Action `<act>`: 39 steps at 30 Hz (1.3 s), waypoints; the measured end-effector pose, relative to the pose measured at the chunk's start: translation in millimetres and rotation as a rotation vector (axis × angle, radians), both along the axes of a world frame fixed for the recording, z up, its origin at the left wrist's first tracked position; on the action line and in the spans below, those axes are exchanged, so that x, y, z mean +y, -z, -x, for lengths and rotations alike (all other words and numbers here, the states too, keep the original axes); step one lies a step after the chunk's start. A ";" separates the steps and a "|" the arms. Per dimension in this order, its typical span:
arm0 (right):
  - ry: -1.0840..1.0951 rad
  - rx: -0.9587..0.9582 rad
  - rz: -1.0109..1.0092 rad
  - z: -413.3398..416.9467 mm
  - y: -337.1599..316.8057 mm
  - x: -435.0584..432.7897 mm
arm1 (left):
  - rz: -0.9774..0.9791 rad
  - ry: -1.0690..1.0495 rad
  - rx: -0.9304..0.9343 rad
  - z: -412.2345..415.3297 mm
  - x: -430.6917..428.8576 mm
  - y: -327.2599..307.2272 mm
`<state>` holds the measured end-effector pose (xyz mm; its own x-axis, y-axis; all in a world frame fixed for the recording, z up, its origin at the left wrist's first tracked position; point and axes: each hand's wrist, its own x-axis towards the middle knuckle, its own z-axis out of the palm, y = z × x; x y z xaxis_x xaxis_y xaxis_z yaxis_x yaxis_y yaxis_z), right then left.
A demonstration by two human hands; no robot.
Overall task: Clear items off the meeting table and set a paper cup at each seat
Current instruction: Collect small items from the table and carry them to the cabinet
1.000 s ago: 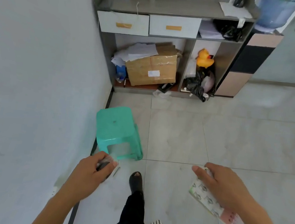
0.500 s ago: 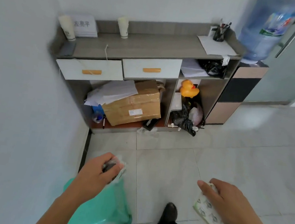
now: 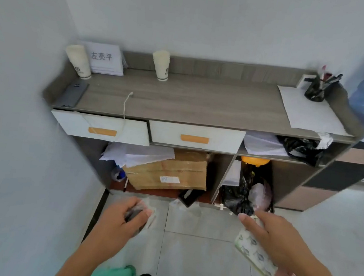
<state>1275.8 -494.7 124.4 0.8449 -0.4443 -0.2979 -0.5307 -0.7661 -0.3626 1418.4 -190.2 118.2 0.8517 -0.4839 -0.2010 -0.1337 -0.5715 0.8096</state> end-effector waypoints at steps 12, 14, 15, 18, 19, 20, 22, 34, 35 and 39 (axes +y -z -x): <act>0.027 0.025 -0.086 -220.3 10.2 -55.3 | -0.019 -0.013 -0.007 -233.2 -69.6 10.3; 0.069 -0.017 -0.113 -248.7 4.2 -63.2 | 0.000 0.027 -0.036 -278.4 -96.8 -1.2; 0.089 -0.022 -0.115 -261.3 2.3 -69.0 | 0.019 0.049 -0.035 -300.2 -112.2 -5.5; 0.174 -0.038 -0.201 -290.6 -0.6 -88.8 | 0.054 0.126 -0.060 -354.6 -162.9 -14.3; 0.193 -0.063 -0.235 -299.1 -0.3 -95.1 | 0.044 0.145 -0.101 -371.8 -180.5 -14.4; 0.207 -0.074 -0.261 -307.8 0.2 -101.6 | 0.031 0.158 -0.150 -389.6 -198.3 -13.2; 0.235 -0.065 -0.322 -327.0 -0.5 -118.4 | -0.008 0.182 -0.285 -424.4 -236.5 -5.6; 0.363 -0.142 -0.763 -474.0 7.1 -233.5 | -0.450 0.275 -0.572 -524.7 -343.2 83.8; 0.365 -0.169 -0.750 -491.9 11.1 -236.8 | -0.459 0.284 -0.574 -525.2 -341.8 87.0; 0.335 -0.279 -0.611 -568.8 32.4 -237.2 | -0.469 0.276 -0.611 -524.7 -337.8 87.3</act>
<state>1844.7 -731.9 92.1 0.7738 -0.5151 -0.3686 -0.5262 -0.1987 -0.8268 1943.0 -528.0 31.0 0.7389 -0.6733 0.0268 -0.6596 -0.7146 0.2332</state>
